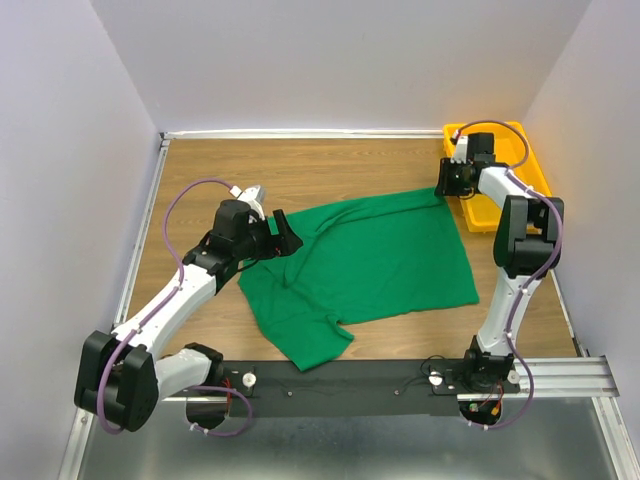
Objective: Fold and stack the t-shirts
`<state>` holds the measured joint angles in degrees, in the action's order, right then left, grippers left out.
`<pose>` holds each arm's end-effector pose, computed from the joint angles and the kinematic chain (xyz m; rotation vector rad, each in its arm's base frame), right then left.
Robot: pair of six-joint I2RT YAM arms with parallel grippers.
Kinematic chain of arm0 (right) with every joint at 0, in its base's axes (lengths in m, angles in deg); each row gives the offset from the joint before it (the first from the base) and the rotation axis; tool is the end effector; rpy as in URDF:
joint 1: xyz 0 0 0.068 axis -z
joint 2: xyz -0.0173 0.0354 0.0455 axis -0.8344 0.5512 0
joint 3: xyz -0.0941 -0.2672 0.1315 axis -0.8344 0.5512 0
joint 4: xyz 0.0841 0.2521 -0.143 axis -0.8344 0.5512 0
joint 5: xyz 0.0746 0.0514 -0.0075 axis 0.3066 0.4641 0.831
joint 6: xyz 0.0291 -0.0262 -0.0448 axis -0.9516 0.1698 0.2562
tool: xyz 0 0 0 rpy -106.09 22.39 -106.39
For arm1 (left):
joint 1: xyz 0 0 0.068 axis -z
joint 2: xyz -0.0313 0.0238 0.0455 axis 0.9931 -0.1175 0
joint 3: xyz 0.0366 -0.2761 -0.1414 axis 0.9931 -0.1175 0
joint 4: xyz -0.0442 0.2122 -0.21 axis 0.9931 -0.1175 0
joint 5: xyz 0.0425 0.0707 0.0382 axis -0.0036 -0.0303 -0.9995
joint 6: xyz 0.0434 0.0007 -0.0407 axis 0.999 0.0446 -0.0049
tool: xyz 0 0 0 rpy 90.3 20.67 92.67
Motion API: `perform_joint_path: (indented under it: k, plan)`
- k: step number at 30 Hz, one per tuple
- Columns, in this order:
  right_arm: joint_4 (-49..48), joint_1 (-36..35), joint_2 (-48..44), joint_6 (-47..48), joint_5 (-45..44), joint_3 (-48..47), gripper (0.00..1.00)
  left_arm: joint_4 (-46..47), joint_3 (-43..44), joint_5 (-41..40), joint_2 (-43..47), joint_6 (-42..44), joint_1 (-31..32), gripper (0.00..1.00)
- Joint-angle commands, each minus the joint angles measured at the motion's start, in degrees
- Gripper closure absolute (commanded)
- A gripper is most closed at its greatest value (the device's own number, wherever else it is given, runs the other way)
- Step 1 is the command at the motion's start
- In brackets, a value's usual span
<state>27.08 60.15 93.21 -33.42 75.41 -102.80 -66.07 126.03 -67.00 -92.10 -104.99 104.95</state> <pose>0.5161 -0.0227 0.1914 -0.0766 2.4474 0.2280 0.2497 -0.1105 0.2640 -0.0968 2.2571 -0.8001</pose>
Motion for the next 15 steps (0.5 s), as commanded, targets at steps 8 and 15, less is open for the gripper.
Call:
perform_joint_path:
  k: [8, 15]
  plan:
    - [2.3, -0.9, 3.7, 1.1, -1.2, -3.6, 0.56, 1.2, -1.0, -0.7, 0.4, -0.1, -0.3, 0.07]
    - [2.3, -1.2, 4.0, 1.9, -0.3, -3.5, 0.74, 1.3, -1.1, -0.2, -0.6, 0.2, -0.4, 0.07]
